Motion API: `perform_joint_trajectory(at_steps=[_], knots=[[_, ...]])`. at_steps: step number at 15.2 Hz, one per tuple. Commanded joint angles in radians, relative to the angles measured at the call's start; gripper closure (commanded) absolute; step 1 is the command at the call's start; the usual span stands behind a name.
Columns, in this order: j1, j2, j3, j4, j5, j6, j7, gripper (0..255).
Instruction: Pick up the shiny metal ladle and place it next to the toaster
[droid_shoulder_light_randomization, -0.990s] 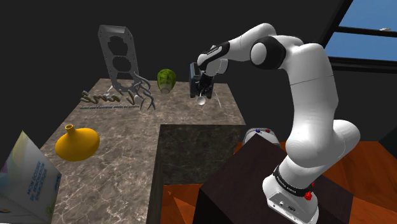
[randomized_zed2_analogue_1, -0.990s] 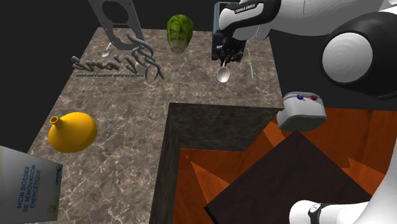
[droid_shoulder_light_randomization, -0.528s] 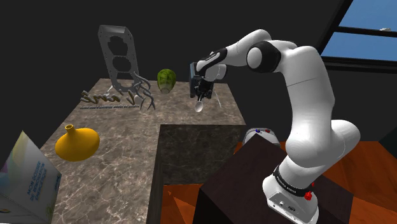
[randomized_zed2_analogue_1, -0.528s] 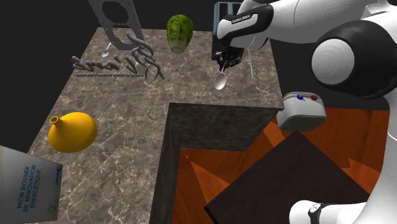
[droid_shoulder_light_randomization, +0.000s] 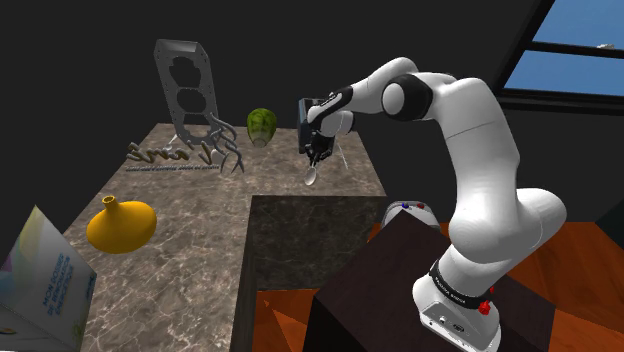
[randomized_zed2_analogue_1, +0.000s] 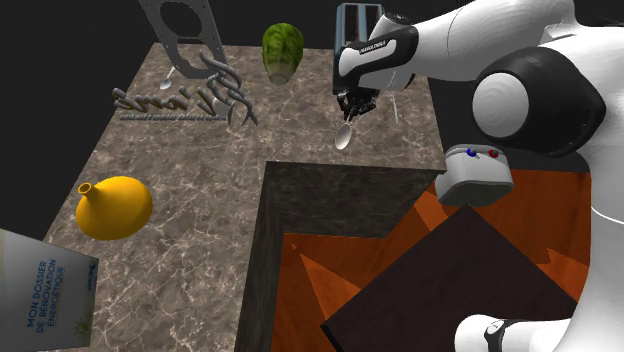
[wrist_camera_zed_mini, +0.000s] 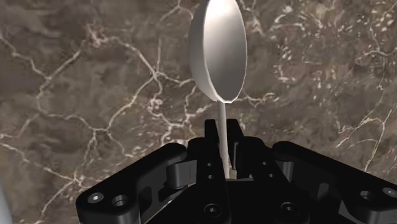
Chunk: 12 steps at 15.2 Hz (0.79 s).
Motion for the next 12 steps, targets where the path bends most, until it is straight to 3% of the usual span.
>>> perform_joint_trajectory(at_steps=[1, 12], knots=[[-0.001, 0.018, 0.002, 0.003, 0.002, 0.015, -0.005, 255], [-0.003, 0.086, 0.007, 0.036, 0.007, 0.050, -0.017, 255]])
